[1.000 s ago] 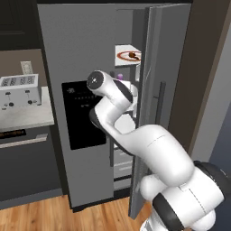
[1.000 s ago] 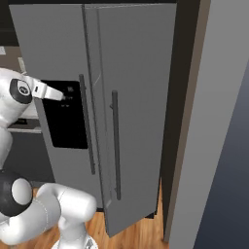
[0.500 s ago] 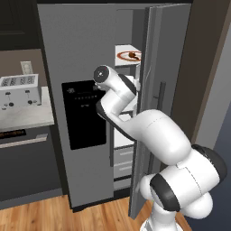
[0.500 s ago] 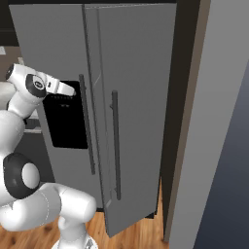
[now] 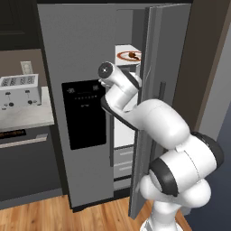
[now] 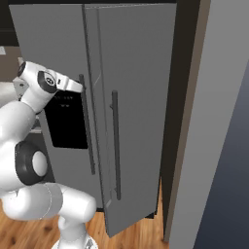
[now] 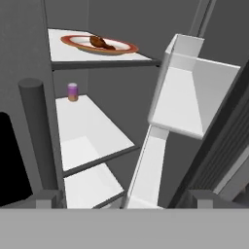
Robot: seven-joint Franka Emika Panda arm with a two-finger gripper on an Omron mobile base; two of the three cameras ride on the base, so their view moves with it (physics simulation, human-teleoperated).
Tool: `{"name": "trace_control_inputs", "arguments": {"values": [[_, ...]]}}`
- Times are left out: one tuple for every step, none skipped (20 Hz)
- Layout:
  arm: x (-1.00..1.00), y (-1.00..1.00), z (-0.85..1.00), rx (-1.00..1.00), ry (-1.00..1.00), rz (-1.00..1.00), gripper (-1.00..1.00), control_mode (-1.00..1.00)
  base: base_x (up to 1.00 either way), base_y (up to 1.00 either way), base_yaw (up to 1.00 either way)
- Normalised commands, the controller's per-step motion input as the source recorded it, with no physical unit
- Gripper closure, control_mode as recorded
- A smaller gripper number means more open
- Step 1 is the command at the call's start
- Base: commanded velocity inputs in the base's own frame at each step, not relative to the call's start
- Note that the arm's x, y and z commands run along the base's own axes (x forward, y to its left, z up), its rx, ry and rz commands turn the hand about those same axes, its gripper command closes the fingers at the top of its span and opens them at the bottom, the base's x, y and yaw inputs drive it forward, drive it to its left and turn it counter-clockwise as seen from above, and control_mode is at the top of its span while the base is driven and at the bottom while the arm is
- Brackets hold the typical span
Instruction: Retrieve the chicken drumstick from the fridge and place it on the saucepan with marinade on the stove.
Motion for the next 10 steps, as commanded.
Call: {"name": "trace_control_inputs", "arguments": {"values": [[0.23, -0.11, 0.00, 0.00, 0.00, 0.03, -1.00, -1.00, 0.00, 0.00, 0.00], [0.23, -0.14, -0.01, 0.00, 0.00, 0.03, -1.00, -1.00, 0.00, 0.00, 0.00], [0.25, -0.21, 0.00, 0.00, 0.00, 0.02, -1.00, -1.00, 0.00, 0.00, 0.00], [0.24, -0.24, 0.00, 0.00, 0.00, 0.01, -1.00, -1.00, 0.00, 0.00, 0.00], [0.24, -0.24, 0.00, 0.00, 0.00, 0.00, -1.00, -1.00, 0.00, 0.00, 0.00], [0.24, -0.27, 0.00, 0.00, 0.00, 0.00, -1.00, -1.00, 0.00, 0.00, 0.00], [0.16, -0.27, 0.00, 0.00, 0.00, 0.00, -1.00, -1.00, 0.00, 0.00, 0.00], [0.17, -0.31, 0.00, 0.00, 0.00, 0.00, -1.00, -1.00, 0.00, 0.00, 0.00], [0.11, -0.30, 0.00, 0.00, 0.00, 0.00, -1.00, -1.00, 0.00, 0.00, 0.00], [0.09, -0.33, 0.00, 0.00, 0.00, 0.00, -1.00, -1.00, 0.00, 0.00, 0.00]]}}
